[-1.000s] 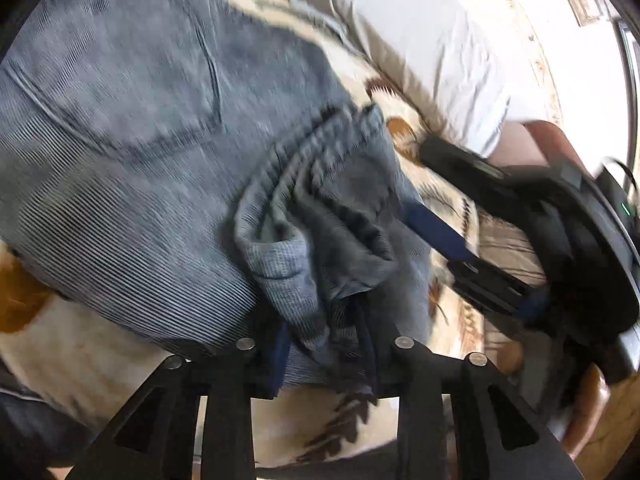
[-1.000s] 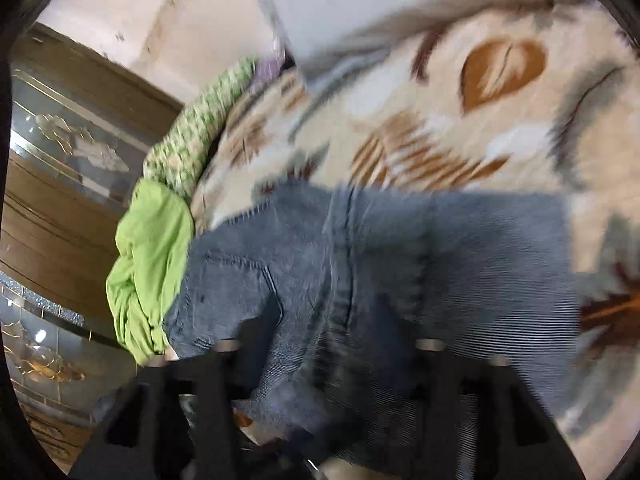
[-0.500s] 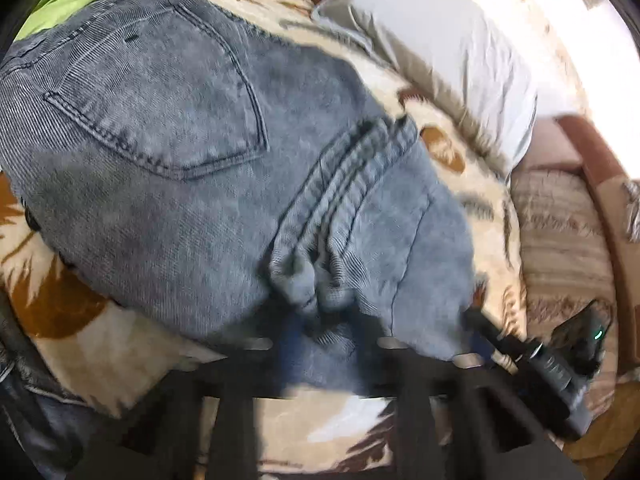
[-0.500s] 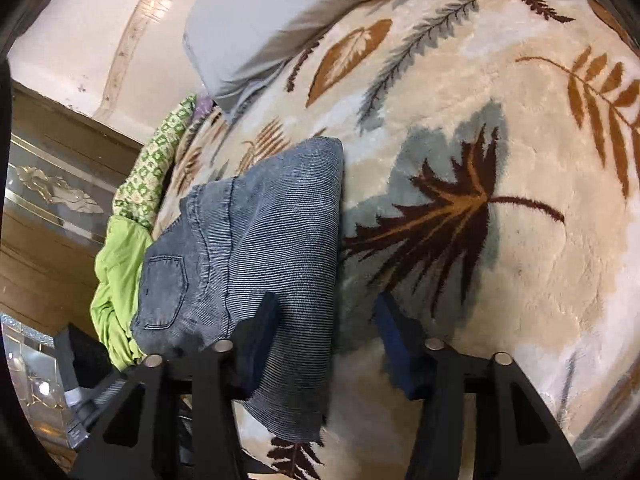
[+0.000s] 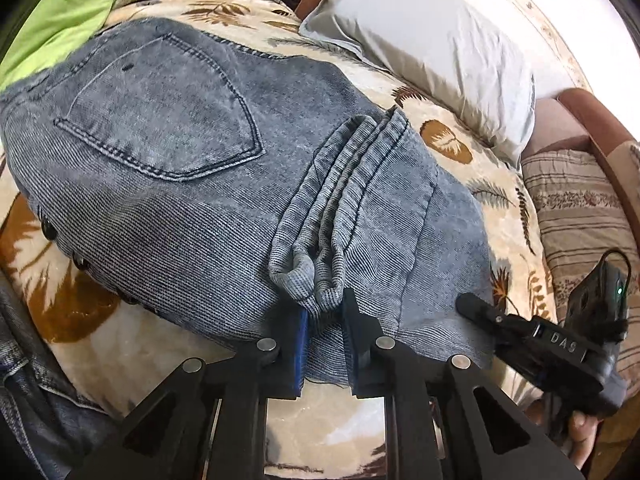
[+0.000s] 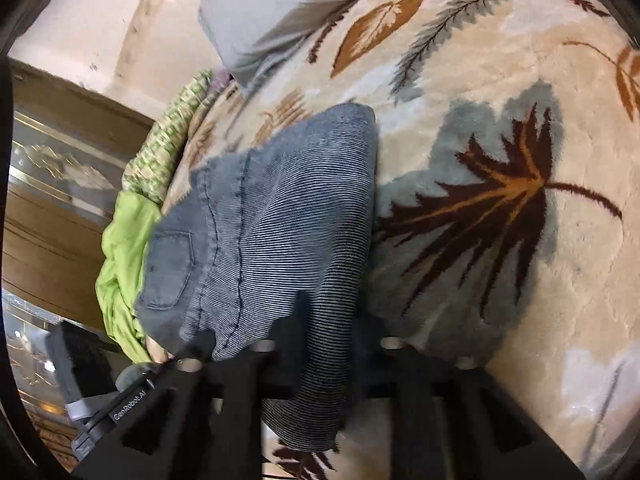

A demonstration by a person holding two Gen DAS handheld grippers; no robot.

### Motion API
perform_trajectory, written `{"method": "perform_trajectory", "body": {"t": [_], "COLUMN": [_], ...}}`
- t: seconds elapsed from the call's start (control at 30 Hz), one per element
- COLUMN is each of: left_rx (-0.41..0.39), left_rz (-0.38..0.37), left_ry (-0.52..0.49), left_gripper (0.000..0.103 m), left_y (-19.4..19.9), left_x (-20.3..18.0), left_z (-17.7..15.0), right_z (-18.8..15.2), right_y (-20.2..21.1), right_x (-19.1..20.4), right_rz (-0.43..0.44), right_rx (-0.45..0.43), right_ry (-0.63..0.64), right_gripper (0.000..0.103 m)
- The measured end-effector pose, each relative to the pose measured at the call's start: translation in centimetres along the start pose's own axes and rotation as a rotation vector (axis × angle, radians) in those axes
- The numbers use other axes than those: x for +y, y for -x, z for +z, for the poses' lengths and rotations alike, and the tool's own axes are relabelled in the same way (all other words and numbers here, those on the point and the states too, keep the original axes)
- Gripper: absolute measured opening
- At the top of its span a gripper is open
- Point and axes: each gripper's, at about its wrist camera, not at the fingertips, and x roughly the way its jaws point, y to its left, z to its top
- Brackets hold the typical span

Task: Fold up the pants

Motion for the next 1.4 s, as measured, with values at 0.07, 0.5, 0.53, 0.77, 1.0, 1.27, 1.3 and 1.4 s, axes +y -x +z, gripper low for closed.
{"method": "perform_trajectory", "body": {"t": [0.07,0.5,0.53,0.77,1.0,1.27,1.3,1.4], "left_rx": [0.015,0.096,0.118,0.201,0.195,0.166,0.133,0.039], "left_rz": [-0.006,-0.17,-0.171,-0.132,-0.167,-0.248,-0.244,-0.201], "left_ry": [-0.002,-0.082,-0.096,-0.1,-0.037,-0.101,-0.122,-0.116], "left_gripper": [0.014,0.013,0.013,0.013,0.014,0.018,0.021,0.04], "left_y": [0.1,-2.3,-3.5,-8.7,-8.1,-4.3,-2.8,0.2], "left_x": [-0.3,-12.8,-14.1,-14.2,-12.3,-10.7,-9.9,-7.0], "left_z": [0.1,4.1,4.0,1.6,2.5,3.5,3.9,5.6], "right_z": [0.3,7.6,7.9,6.3,6.4,4.0,3.5,2.4], "right_y": [0.7,12.2,12.6,8.5,8.5,9.9,10.3,10.6], "right_x": [0.2,3.4,2.9,-6.2,-5.6,-2.2,-1.8,0.0], "right_rz": [0.022,-0.115,-0.126,-0.204,-0.199,-0.35,-0.335,-0.304], "right_rx": [-0.004,-0.269,-0.278,-0.141,-0.17,-0.297,-0.321,-0.357], "right_ry": [-0.009,0.189,0.182,-0.024,-0.025,0.101,0.11,0.147], "right_gripper": [0.006,0.005,0.005,0.013,0.057,0.066,0.066,0.068]}}
